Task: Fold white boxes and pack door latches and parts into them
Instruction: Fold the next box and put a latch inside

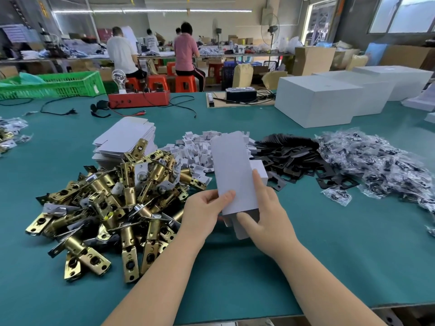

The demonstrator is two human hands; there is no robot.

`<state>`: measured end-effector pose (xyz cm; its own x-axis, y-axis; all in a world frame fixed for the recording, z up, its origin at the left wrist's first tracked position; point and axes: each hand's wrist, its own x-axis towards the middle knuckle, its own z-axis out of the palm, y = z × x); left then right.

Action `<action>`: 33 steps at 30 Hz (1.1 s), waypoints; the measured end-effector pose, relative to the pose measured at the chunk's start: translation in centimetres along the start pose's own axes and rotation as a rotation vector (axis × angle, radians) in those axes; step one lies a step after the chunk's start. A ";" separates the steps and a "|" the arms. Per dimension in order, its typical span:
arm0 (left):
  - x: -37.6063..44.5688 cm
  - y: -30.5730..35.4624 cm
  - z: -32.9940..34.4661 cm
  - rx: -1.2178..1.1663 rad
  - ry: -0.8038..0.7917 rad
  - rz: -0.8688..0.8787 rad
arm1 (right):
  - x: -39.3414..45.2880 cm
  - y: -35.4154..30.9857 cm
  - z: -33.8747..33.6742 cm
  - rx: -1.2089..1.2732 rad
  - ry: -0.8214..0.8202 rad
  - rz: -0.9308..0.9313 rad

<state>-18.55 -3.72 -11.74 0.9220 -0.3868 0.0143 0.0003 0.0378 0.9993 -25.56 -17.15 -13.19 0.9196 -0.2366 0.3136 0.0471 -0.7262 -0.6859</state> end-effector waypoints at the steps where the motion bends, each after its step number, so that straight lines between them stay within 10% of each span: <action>1: 0.0 0.1 0.0 -0.027 0.004 -0.016 | 0.1 0.0 -0.1 0.069 -0.026 0.025; 6: 0.2 0.2 -0.4 -0.004 -0.038 -0.050 | 0.9 0.5 -1.1 0.653 0.095 0.241; 23: 0.1 -0.1 0.2 -0.062 -0.023 -0.192 | 1.2 1.1 -1.6 0.777 -0.078 0.446; 33: -0.3 -0.4 0.5 0.076 -0.119 -0.123 | 1.5 1.1 -1.4 0.471 0.117 0.475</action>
<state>-19.02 -4.10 -12.15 0.8646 -0.4906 -0.1084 0.0765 -0.0847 0.9935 -24.64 -19.18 -12.54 0.8352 -0.5484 -0.0416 -0.1623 -0.1736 -0.9714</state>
